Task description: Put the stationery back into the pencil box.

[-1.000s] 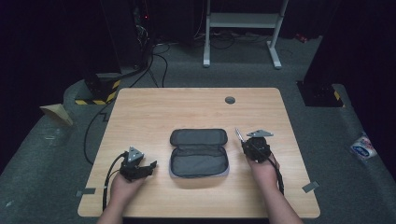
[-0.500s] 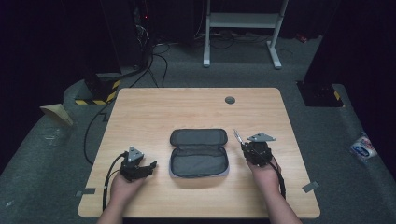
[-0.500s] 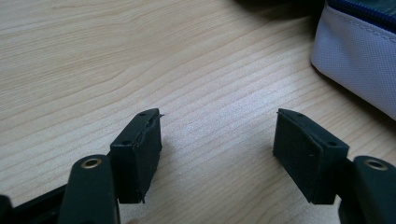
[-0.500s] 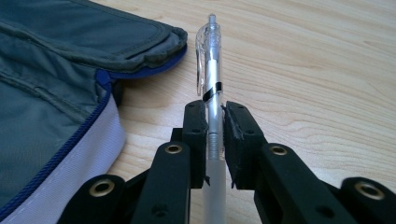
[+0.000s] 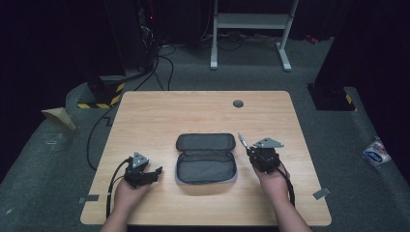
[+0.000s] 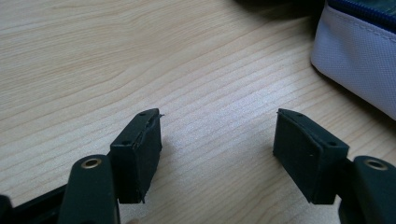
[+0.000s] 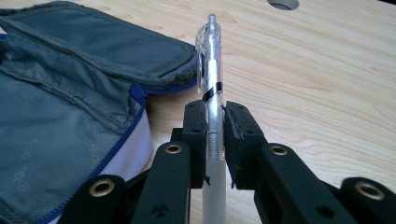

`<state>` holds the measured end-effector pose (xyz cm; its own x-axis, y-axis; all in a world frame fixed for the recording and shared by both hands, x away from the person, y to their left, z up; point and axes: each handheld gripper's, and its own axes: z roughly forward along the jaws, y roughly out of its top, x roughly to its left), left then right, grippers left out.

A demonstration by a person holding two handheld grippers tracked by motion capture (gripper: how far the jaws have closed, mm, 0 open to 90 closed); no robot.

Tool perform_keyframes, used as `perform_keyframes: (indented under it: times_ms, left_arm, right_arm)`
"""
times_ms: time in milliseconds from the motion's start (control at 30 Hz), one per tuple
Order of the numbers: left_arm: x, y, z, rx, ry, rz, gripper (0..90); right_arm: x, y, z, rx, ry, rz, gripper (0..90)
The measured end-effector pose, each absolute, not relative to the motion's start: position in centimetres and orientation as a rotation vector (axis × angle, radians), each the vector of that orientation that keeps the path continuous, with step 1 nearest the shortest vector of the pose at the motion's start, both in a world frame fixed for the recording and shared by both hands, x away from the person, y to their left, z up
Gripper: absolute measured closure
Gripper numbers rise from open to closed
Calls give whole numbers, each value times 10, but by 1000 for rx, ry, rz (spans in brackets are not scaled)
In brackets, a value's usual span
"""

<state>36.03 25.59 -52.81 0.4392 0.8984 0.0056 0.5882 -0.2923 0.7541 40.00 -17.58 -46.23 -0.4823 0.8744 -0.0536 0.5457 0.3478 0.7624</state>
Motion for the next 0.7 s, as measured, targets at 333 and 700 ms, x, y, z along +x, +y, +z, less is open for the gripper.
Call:
perform_keyframes:
  times_ms: [333,700]
  left_arm:
    - [360,256,-528,2001,1246,574,324]
    - [360,256,-528,2000,1246,573,324]
  right_arm:
    - [398,-162,-457,1194,2176,987,786]
    - [395,-141,-451,1122,2205,1016,786]
